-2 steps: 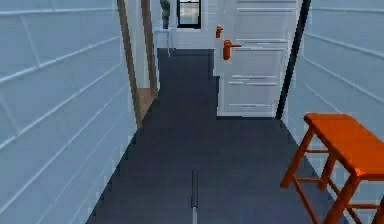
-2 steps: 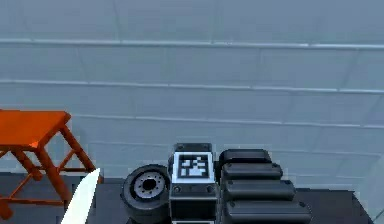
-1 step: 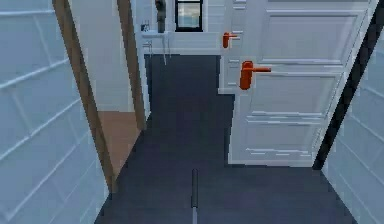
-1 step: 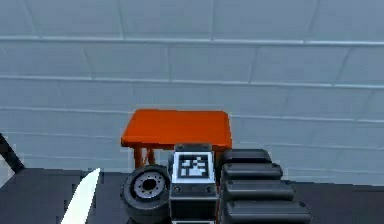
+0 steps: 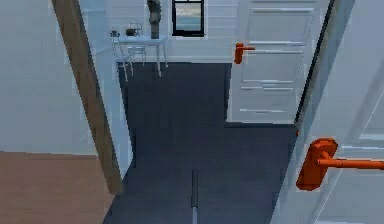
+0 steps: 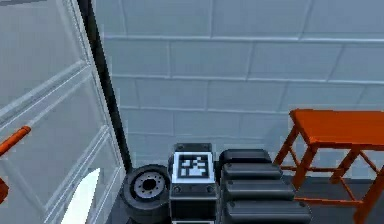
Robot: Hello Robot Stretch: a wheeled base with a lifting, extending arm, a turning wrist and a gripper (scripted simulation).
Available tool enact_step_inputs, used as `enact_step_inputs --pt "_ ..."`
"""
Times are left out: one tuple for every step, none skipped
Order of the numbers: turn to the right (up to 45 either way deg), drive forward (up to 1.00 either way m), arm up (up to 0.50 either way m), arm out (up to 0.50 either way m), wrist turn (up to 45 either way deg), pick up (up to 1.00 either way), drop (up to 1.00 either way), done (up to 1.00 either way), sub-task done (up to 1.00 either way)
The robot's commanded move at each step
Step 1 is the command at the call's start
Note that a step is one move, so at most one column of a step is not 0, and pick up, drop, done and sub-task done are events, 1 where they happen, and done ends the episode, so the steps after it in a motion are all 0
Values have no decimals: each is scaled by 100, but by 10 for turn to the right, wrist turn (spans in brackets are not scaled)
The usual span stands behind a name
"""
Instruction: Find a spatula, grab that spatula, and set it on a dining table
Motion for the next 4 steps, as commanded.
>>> enact_step_inputs --pt "-30 0 0 0 0 0 0 0 0" --pt "0 100 0 0 0 0 0 0 0" --pt "0 95 0 0 0 0 0 0 0" --pt "-420 0 0 0 0 0 0 0 0"
